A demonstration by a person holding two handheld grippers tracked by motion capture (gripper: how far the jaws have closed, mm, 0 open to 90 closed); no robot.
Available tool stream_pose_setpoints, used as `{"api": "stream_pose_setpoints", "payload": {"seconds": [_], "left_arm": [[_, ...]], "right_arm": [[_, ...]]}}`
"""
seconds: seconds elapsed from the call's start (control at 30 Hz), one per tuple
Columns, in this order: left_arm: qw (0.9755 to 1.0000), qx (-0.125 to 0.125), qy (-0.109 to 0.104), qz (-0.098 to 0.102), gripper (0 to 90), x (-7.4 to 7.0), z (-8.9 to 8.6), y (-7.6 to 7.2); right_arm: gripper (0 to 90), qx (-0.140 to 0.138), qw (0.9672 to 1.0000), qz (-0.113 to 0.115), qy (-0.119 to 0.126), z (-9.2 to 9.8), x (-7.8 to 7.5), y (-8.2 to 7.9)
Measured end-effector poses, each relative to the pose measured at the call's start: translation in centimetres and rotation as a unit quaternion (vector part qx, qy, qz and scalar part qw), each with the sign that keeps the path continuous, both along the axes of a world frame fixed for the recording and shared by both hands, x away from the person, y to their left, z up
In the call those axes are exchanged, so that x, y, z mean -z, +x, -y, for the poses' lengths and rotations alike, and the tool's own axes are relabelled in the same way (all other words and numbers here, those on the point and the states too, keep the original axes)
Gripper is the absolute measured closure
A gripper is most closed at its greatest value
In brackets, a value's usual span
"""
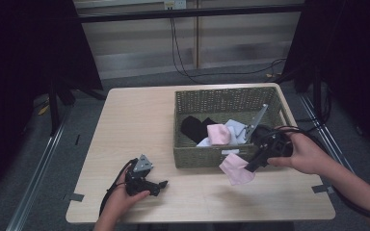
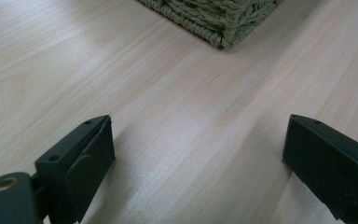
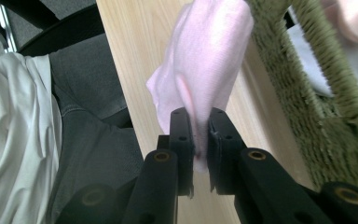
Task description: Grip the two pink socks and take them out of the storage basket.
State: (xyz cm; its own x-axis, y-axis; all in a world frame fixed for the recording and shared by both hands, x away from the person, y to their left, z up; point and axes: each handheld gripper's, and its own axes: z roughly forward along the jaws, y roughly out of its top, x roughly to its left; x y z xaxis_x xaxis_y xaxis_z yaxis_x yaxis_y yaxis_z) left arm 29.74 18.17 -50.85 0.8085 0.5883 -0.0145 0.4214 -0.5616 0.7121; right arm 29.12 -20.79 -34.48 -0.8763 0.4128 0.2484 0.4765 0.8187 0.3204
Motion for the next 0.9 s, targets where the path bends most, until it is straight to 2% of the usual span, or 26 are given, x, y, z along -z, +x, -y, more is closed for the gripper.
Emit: {"api": "stream_pose_setpoints", "payload": {"seconds": [0.2, 0.4, 0.6, 0.67, 0.77, 0.9], "left_arm": [[1.0, 0.0, 0.0, 0.0, 8.4, 0.0, 0.0, 0.0], [1.0, 0.0, 0.0, 0.0, 8.4, 0.0, 0.0, 0.0], [1.0, 0.0, 0.0, 0.0, 8.4, 0.0, 0.0, 0.0], [1.0, 0.0, 0.0, 0.0, 8.4, 0.0, 0.0, 0.0], [1.0, 0.0, 0.0, 0.0, 8.4, 0.0, 0.0, 0.0], [1.0, 0.0, 0.0, 0.0, 8.4, 0.0, 0.0, 0.0]], "right_arm": [[81.5, 0.005, 0.9999, -0.014, -0.005, -0.2, 1.8, 0.1], [81.2, 0.009, 0.9997, -0.017, -0.015, -0.2, 3.0, 0.2], [79.4, 0.016, 0.9996, -0.019, -0.013, 0.0, 3.5, 0.3], [72.4, 0.019, 0.9996, -0.016, -0.014, 0.0, 3.6, 0.2], [69.6, 0.016, 0.9997, -0.016, -0.014, 0.0, 3.6, 0.2], [65.3, 0.018, 0.9997, -0.009, -0.009, 0.0, 2.7, 0.2]]}}
